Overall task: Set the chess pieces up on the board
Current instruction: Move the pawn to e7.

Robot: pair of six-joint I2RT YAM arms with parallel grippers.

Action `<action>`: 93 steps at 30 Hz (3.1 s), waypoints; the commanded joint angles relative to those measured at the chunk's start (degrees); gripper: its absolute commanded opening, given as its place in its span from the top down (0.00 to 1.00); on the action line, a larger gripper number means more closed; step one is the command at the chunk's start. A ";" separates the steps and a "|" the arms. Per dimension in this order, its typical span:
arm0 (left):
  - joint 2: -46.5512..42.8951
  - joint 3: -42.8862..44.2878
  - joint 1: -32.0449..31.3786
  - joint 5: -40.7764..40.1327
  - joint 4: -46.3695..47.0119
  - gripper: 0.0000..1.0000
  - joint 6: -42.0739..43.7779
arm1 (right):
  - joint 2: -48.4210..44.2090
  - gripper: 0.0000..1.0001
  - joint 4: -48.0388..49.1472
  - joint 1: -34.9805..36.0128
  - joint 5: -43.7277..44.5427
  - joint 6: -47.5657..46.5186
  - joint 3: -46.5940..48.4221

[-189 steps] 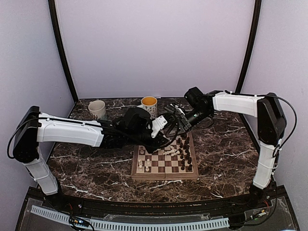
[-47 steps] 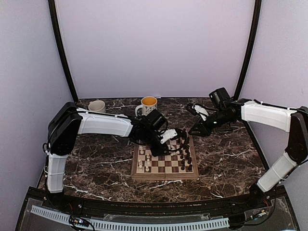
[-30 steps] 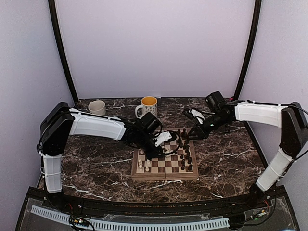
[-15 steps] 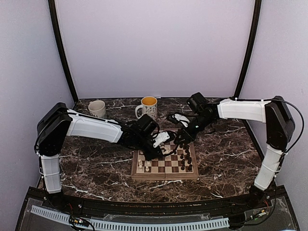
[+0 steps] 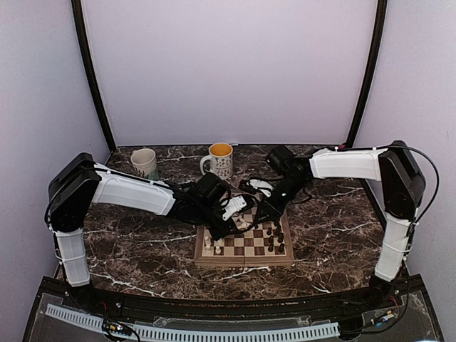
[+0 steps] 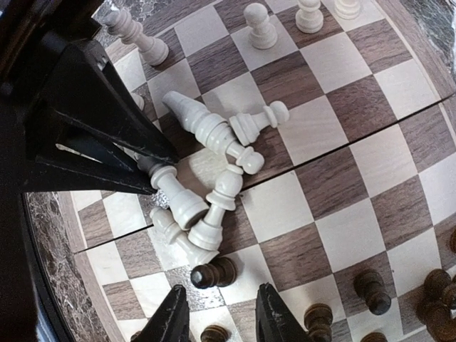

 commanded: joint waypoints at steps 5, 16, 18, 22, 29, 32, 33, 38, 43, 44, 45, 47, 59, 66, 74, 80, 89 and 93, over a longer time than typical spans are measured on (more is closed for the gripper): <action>-3.12 -1.05 -0.19 0.06 1.74 0.93 -0.86 | 3.04 0.68 -1.64 1.68 1.25 -0.16 3.84; -3.12 -1.16 -0.19 0.00 1.56 0.93 -0.68 | 3.93 0.77 -1.98 2.85 4.21 -0.42 4.26; -3.18 -1.08 -0.19 -0.08 1.42 0.93 -0.63 | 3.84 0.78 -2.04 3.02 4.94 -0.59 4.19; -3.44 -1.19 -0.19 -0.34 0.94 0.93 -0.47 | 3.58 0.83 -2.29 3.20 6.07 -0.91 4.00; -4.15 -1.48 -0.19 -0.96 -0.47 0.93 -0.59 | 1.96 0.92 -2.08 3.14 8.00 -1.34 3.48; -4.62 -1.80 -0.19 -1.36 -1.19 0.93 -0.72 | 1.25 0.93 -2.33 3.20 9.09 -1.55 3.68; -4.88 -2.02 -0.19 -1.45 -1.23 0.93 -0.71 | 1.05 0.93 -2.51 3.20 9.43 -1.71 3.73; -5.87 -2.89 -0.19 -1.62 -1.47 0.93 -0.81 | 0.33 0.94 -3.68 3.61 12.12 -2.64 4.17; -5.94 -2.99 -0.19 -1.53 -1.49 0.93 -0.81 | 0.28 0.94 -4.67 4.28 13.68 -3.53 4.09; -5.93 -2.98 -0.19 -1.46 -1.39 0.93 -0.83 | 0.29 0.94 -4.93 4.34 13.71 -3.70 4.01; -5.93 -3.01 -0.19 -1.50 -1.32 0.93 -0.82 | 0.34 0.94 -5.13 4.49 13.79 -3.80 4.00; -5.85 -2.98 -0.19 -1.50 -1.28 0.93 -0.81 | 0.38 0.94 -5.54 4.62 13.93 -3.98 4.00; -5.73 -3.34 -0.19 -1.33 -0.96 0.93 -1.13 | -0.36 0.94 -7.60 4.86 14.76 -5.14 4.18; -5.68 -3.59 -0.19 -1.27 -0.72 0.93 -1.07 | -0.72 0.94 -7.60 4.81 15.04 -5.47 3.23; -5.67 -3.60 -0.19 -1.24 -0.71 0.93 -1.08 | -0.94 0.93 -7.84 4.87 16.41 -5.78 3.13; -5.67 -3.52 -0.18 -1.19 -0.61 0.93 -1.06 | -1.00 0.93 -8.48 4.88 15.65 -6.30 3.18; -5.66 -3.59 -0.19 -1.24 -0.57 0.93 -1.06 | -1.46 0.90 -8.50 4.85 15.15 -6.43 2.42; -5.75 -3.64 -0.19 -1.28 -0.51 0.93 -1.12 | -1.70 0.83 -8.47 4.87 14.51 -6.29 2.71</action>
